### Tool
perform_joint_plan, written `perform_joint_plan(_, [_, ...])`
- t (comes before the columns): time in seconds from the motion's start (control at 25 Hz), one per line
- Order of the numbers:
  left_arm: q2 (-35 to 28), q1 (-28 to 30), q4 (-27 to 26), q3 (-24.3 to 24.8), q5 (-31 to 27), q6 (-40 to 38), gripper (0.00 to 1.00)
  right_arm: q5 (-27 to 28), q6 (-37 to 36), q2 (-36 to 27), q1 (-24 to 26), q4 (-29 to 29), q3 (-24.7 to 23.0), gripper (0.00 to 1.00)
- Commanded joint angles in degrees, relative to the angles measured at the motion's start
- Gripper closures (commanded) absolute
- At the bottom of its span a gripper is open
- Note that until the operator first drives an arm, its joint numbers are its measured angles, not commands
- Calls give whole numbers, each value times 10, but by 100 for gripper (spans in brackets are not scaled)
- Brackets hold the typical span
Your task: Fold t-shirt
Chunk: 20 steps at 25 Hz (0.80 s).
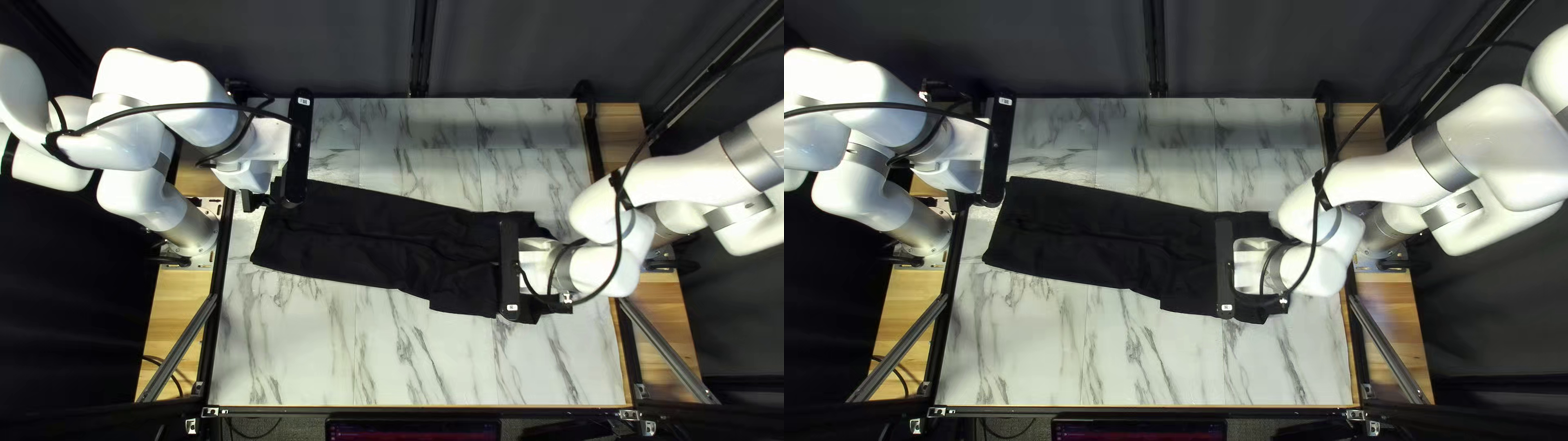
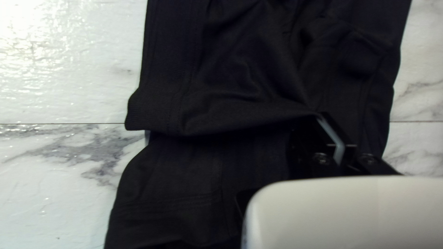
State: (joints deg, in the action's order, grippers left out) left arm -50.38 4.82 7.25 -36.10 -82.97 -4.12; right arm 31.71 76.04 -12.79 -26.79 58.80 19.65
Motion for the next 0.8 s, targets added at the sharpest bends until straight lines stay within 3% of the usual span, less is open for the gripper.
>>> perform_joint_plan(0.04, [0,0,0,0,0,0,0,10,42,2,-13,4,-11,90])
perform_joint_plan(0.08, [0,0,0,0,0,0,0,16,47,2,-17,-1,-11,81])
perform_joint_plan(0.12, [0,0,0,0,0,0,0,22,49,2,-21,-8,-10,81])
perform_joint_plan(0.2, [0,0,0,0,0,0,0,34,51,10,-29,-24,0,35])
perform_joint_plan(0.24, [0,0,0,0,0,0,0,37,52,14,-31,-30,4,0])
perform_joint_plan(0.6, [0,0,0,0,0,0,0,141,-4,65,-69,-132,104,0])
perform_joint_plan(0.8, [0,0,0,0,0,0,0,170,-23,24,-78,-153,83,0])
